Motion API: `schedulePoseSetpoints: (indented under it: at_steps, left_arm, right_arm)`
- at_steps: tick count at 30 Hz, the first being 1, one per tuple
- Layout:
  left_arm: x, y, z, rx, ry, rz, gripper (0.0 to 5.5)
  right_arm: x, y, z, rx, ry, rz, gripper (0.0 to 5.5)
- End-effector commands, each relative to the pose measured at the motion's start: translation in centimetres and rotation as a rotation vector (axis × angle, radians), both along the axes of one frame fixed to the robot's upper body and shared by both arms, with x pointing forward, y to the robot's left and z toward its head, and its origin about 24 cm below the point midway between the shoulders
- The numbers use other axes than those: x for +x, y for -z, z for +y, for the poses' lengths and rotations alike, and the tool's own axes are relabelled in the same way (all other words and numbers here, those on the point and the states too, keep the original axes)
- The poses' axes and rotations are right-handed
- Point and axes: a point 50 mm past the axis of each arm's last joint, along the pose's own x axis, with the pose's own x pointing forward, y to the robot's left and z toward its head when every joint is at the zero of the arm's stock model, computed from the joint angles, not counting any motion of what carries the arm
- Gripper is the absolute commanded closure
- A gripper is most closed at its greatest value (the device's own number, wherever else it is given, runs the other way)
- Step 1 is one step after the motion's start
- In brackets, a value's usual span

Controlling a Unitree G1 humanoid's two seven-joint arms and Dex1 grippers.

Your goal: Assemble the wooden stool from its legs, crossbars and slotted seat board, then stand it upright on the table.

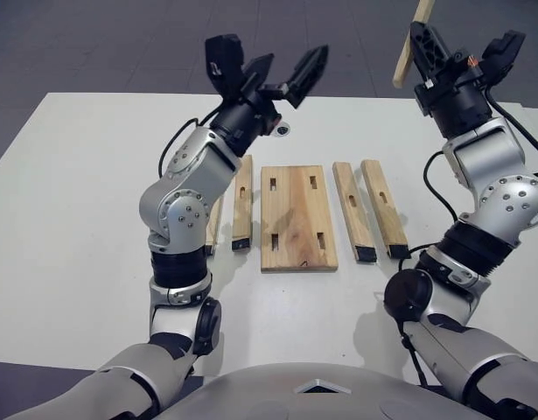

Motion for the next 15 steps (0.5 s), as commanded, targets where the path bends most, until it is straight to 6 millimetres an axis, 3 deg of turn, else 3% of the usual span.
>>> schedulePoseSetpoints:
  at_steps: [1,8,15]
  left_arm:
    - [-1.2,-0.2,-1.7,0.037,0.089,-0.036,0.10]
    - [-1.6,-0.7,-4.3,0.118,0.103,-0.144,0.10]
    - [-0.9,-1.1,-5.2,0.175,0.057,-0.200,0.10]
  right_arm:
    - [-0.4,-2.5,1.0,0.056,-0.007,-0.114,4.20]
    - [-0.6,-2.5,2.4,0.071,-0.016,-0.129,4.20]
    - [-1.1,-1.8,3.6,-0.015,-0.040,-0.122,4.20]
